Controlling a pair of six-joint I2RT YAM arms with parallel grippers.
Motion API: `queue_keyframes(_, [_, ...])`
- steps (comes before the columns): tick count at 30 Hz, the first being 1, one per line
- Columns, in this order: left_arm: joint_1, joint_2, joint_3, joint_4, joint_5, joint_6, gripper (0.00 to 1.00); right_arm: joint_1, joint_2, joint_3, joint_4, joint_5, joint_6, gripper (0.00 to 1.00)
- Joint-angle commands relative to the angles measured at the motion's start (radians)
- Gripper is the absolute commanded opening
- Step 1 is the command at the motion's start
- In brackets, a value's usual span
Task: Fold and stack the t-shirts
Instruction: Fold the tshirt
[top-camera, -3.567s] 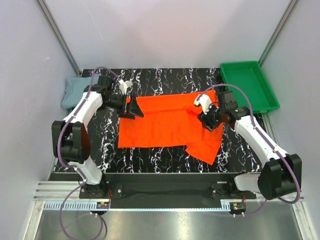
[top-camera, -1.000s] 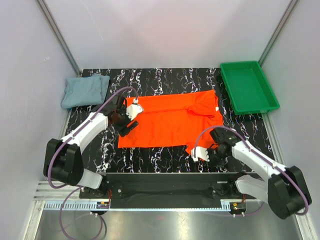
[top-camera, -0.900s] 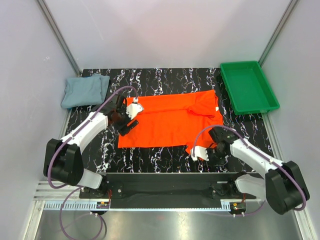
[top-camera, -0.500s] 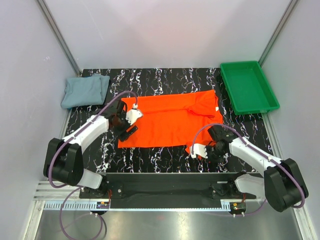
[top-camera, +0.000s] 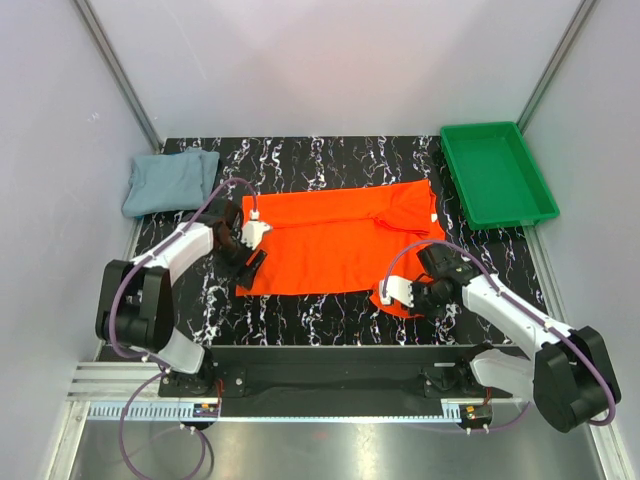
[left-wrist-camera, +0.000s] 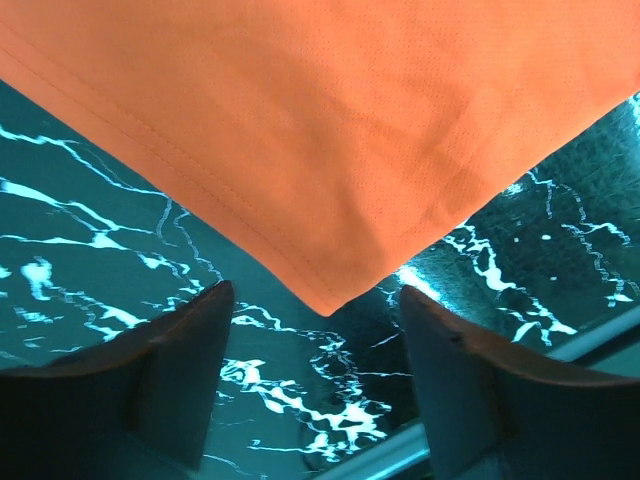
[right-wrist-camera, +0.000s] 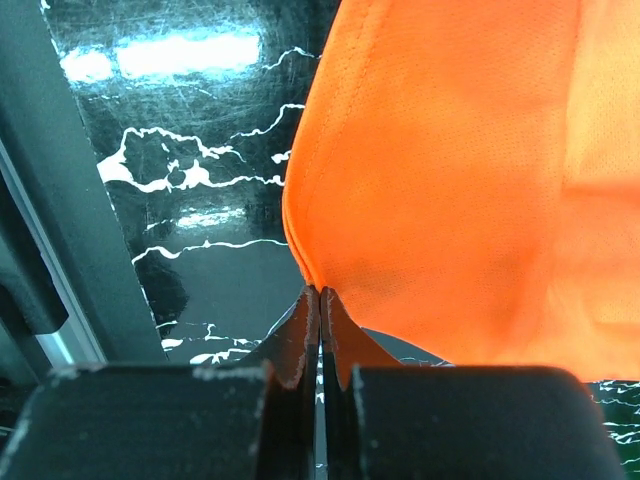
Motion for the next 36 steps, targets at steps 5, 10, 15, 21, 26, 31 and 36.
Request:
queue_keyframes(5, [0.043,0.053,0.07,-0.089,0.098,-0.041,0.65,0.008,0.033,0.059,0.036,0.021,0.036,0.0])
queue_keyframes(10, [0.108,0.092,0.114,-0.187,0.154,-0.082,0.65,0.01,0.05,0.065,0.054,0.011,0.05,0.0])
queue_keyframes(15, [0.125,0.117,0.139,-0.232,0.202,-0.101,0.65,0.008,0.055,0.067,0.064,0.007,0.051,0.0])
queue_keyframes(21, [0.125,0.2,0.142,-0.264,0.254,-0.109,0.63,0.008,0.053,0.07,0.067,0.008,0.056,0.0])
queue_keyframes(26, [0.126,0.211,0.132,-0.246,0.233,-0.106,0.62,0.01,0.045,0.069,0.064,0.008,0.067,0.0])
queue_keyframes(31, [0.152,0.218,0.128,-0.249,0.211,-0.103,0.61,0.008,0.042,0.064,0.059,0.008,0.073,0.0])
queue_keyframes(36, [0.175,0.217,0.12,-0.247,0.191,-0.103,0.6,0.008,0.051,0.067,0.068,0.005,0.077,0.0])
